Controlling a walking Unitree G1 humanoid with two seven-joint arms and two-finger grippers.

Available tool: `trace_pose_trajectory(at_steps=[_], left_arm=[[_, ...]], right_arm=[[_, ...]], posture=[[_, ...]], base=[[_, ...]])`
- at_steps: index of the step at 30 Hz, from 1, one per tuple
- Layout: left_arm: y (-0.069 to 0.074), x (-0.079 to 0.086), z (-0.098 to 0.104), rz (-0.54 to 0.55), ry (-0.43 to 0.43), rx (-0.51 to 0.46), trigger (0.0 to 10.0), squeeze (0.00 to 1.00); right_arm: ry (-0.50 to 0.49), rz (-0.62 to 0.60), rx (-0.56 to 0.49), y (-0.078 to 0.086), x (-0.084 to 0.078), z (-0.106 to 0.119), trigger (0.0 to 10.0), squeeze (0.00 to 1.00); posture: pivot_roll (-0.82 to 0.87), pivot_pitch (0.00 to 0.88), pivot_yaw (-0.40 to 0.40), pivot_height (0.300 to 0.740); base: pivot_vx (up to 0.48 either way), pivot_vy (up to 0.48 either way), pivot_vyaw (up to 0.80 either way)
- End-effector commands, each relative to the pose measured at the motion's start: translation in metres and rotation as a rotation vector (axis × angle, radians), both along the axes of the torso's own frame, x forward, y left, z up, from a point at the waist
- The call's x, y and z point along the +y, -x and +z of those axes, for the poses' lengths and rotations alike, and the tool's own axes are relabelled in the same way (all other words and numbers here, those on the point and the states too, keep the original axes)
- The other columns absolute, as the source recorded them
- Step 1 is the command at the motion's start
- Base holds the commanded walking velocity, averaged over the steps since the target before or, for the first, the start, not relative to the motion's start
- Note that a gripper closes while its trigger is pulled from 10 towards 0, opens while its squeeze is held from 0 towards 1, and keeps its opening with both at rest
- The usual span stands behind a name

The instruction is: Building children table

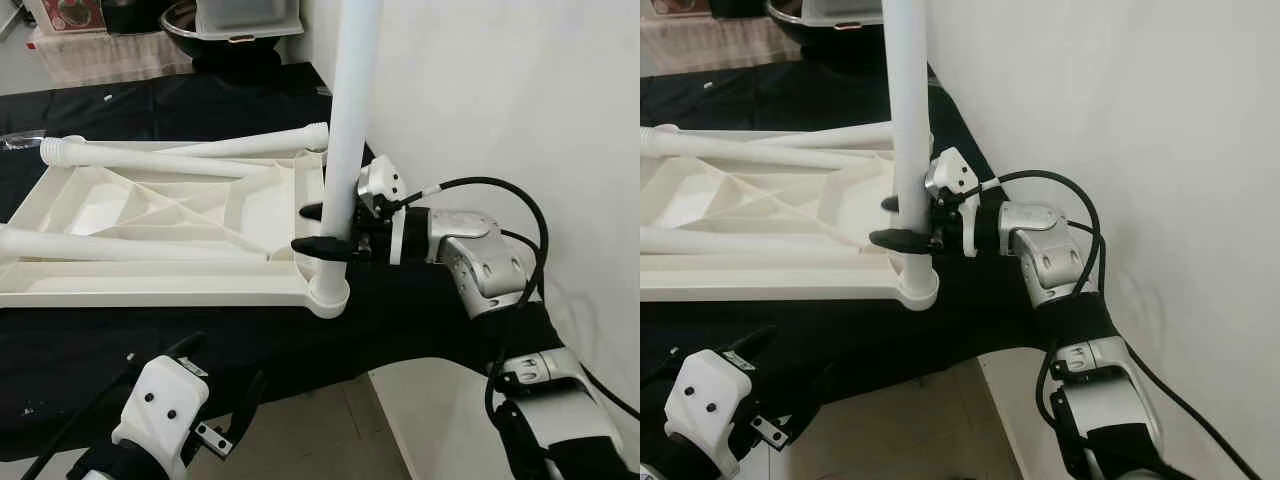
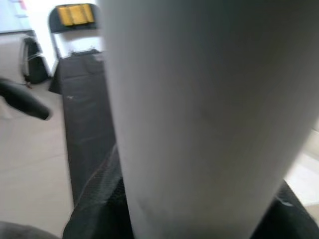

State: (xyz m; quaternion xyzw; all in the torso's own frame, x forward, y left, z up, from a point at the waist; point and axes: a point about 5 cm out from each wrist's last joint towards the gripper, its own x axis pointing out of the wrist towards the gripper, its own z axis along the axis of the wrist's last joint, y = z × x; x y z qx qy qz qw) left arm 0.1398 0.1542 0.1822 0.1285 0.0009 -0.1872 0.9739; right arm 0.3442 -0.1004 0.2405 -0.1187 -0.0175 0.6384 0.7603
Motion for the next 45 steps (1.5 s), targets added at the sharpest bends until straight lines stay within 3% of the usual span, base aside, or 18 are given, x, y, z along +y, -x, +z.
trace_pose_trajectory(at_steps=[1, 4, 5, 7, 11, 13, 14, 17, 21, 22, 23, 24, 25, 33, 36, 39, 42, 45], left_arm=[[0.002, 0.0, 0.002, 0.01, 0.01, -0.009, 10.0, 0.0], [0.001, 0.002, 0.002, 0.021, 0.019, -0.011, 10.0, 0.0], [0.001, 0.002, 0.002, 0.024, 0.019, -0.011, 10.0, 0.0], [0.001, 0.002, 0.002, 0.024, 0.019, -0.011, 10.0, 0.0], [-0.001, 0.006, 0.001, 0.043, 0.019, -0.012, 10.0, 0.0], [-0.001, 0.006, 0.001, 0.043, 0.019, -0.012, 10.0, 0.0], [-0.003, 0.008, 0.001, 0.058, 0.033, -0.012, 10.0, 0.0], [-0.005, 0.009, 0.001, 0.071, 0.052, -0.012, 10.0, 0.0], [-0.007, 0.009, 0.0, 0.079, 0.069, -0.012, 10.0, 0.0], [-0.009, 0.01, 0.0, 0.089, 0.087, -0.012, 10.0, 0.0], [-0.011, 0.012, 0.0, 0.1, 0.109, -0.009, 10.0, 0.0], [-0.012, 0.012, 0.0, 0.107, 0.125, -0.007, 10.0, 0.0], [-0.013, 0.014, -0.001, 0.125, 0.15, -0.001, 10.0, 0.0], [-0.028, 0.027, -0.009, 0.229, 0.238, 0.016, 10.0, 0.0], [-0.044, 0.032, -0.013, 0.268, 0.257, 0.025, 10.0, 0.0], [-0.048, 0.032, -0.015, 0.269, 0.256, 0.031, 10.0, 0.0], [-0.062, 0.031, -0.025, 0.279, 0.249, 0.058, 10.0, 0.0], [-0.065, 0.031, -0.027, 0.276, 0.247, 0.066, 10.0, 0.0]], right_arm=[[0.034, 0.064, 0.03, 0.004, 0.006, -0.01, 0.0, 0.0], [0.042, -0.035, 0.026, -0.001, 0.002, -0.017, 0.0, 0.0], [0.043, -0.164, 0.028, -0.008, 0.003, -0.025, 0.0, 0.0], [0.043, -0.164, 0.028, -0.008, 0.003, -0.025, 0.0, 0.0], [0.058, -0.626, 0.096, -0.017, 0.0, -0.055, 0.0, 0.0], [0.058, -0.626, 0.096, -0.017, 0.0, -0.055, 0.0, 0.0], [0.046, -0.85, 0.162, -0.005, -0.005, -0.07, 0.0, 0.0], [0.026, -0.953, 0.182, 0.003, -0.009, -0.071, 0.0, 0.0], [0.002, -0.981, 0.179, 0.004, -0.01, -0.069, 0.0, 0.0], [-0.02, -0.95, 0.16, 0.006, -0.006, -0.066, 10.0, 0.0], [-0.048, -0.923, 0.154, 0.008, -0.003, -0.062, 10.0, 0.16], [-0.066, -0.914, 0.15, 0.01, -0.001, -0.06, 10.0, 0.16], [-0.109, -0.883, 0.157, 0.012, 0.003, -0.058, 10.0, 1.0], [-0.246, -0.854, 0.115, 0.03, -0.01, -0.05, 10.0, 1.0], [-0.256, -0.864, 0.114, 0.053, -0.032, -0.057, 10.0, 1.0], [-0.25, -0.875, 0.11, 0.059, -0.038, -0.059, 10.0, 1.0], [-0.241, -0.877, 0.104, 0.089, -0.058, -0.072, 10.0, 1.0], [-0.243, -0.868, 0.112, 0.098, -0.061, -0.075, 10.0, 1.0]], posture=[[0.18, 0.169, -0.054, 0.74], [0.18, 0.167, -0.053, 0.74], [0.18, 0.167, -0.056, 0.74], [0.18, 0.167, -0.056, 0.74], [0.17, 0.166, -0.053, 0.74], [0.17, 0.166, -0.053, 0.74], [0.16, 0.163, -0.049, 0.74], [0.15, 0.158, -0.047, 0.74], [0.15, 0.152, -0.043, 0.74], [0.14, 0.149, -0.039, 0.74], [0.14, 0.145, -0.037, 0.74], [0.14, 0.144, -0.036, 0.74], [0.13, 0.14, -0.033, 0.74], [0.1, 0.126, -0.024, 0.74], [0.06, 0.118, -0.01, 0.74], [0.06, 0.118, -0.01, 0.74], [0.01, 0.099, 0.013, 0.74], [0.01, 0.097, 0.014, 0.74]], base=[[0.0, 0.0, 0.0], [0.0, 0.0, 0.0], [0.0, 0.0, 0.0], [0.0, 0.0, 0.0], [0.0, 0.0, 0.0], [0.0, 0.0, 0.0], [0.0, 0.0, 0.0], [0.0, 0.0, 0.0], [0.0, 0.0, 0.0], [0.0, 0.0, 0.0], [0.0, 0.0, 0.0], [0.0, 0.0, 0.0], [0.0, 0.0, 0.0], [0.0, 0.0, 0.0], [0.0, 0.0, 0.0], [0.0, 0.0, 0.0], [0.0, 0.0, 0.0], [0.0, 0.0, 0.0]])
